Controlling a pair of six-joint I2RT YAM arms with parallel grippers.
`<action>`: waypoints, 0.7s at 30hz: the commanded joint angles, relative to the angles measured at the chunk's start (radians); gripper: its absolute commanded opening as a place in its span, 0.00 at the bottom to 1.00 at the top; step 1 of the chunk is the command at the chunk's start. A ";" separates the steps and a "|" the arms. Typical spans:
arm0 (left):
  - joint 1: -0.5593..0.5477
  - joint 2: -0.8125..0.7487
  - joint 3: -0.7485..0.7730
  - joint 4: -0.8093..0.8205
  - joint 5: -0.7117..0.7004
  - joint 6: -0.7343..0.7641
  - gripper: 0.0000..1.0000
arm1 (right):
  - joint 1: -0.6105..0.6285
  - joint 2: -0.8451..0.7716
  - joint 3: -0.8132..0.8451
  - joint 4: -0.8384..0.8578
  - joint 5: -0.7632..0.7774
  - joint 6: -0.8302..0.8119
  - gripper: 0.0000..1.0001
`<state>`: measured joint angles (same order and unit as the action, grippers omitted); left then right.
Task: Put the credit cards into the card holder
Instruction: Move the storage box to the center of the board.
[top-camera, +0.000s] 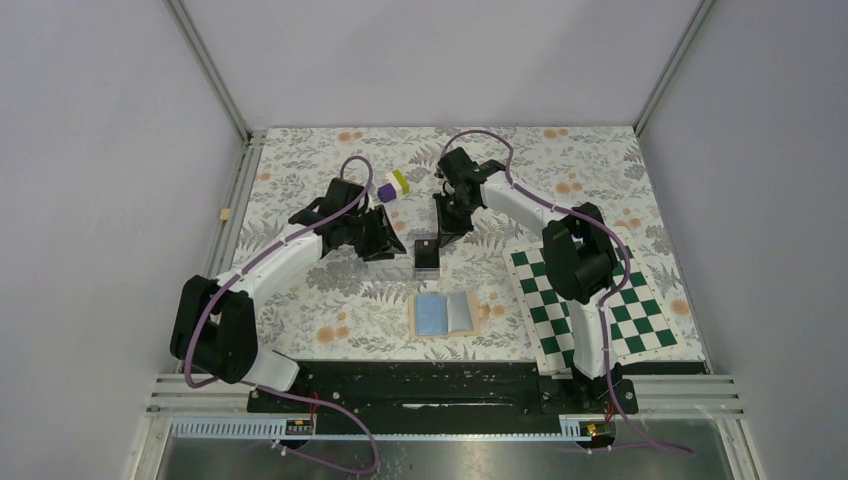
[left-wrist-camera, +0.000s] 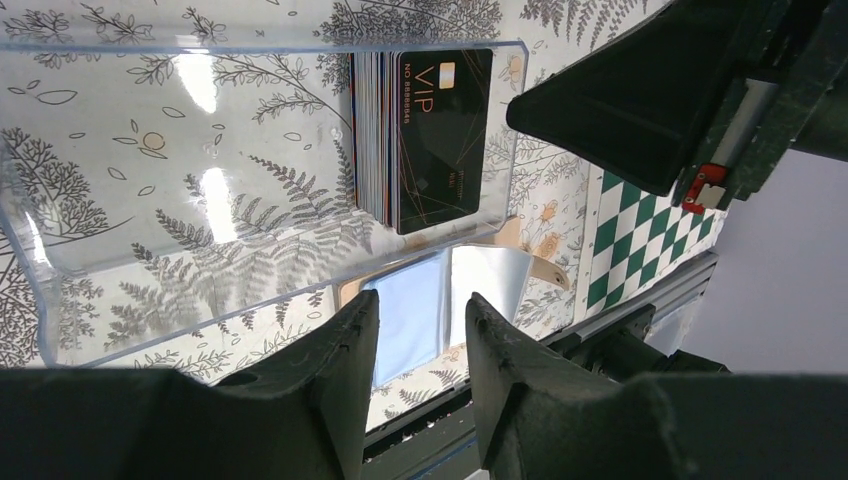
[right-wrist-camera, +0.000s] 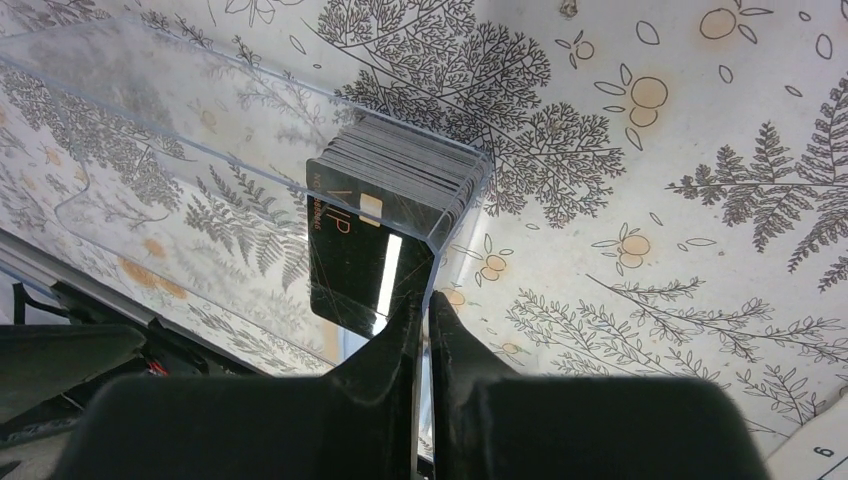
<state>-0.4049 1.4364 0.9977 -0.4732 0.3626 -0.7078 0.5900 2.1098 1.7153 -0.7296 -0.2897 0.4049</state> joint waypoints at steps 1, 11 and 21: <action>0.008 0.042 0.018 0.037 0.057 0.024 0.38 | 0.019 0.029 0.018 -0.057 -0.003 -0.062 0.04; 0.008 0.170 0.059 0.124 0.116 -0.005 0.34 | 0.015 -0.071 -0.100 0.030 -0.087 0.072 0.26; 0.006 0.310 0.162 0.079 0.074 0.046 0.26 | 0.014 -0.140 -0.200 0.127 -0.111 0.161 0.34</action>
<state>-0.4034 1.7157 1.1080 -0.4160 0.4374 -0.6884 0.5957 2.0438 1.5383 -0.6502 -0.3622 0.5190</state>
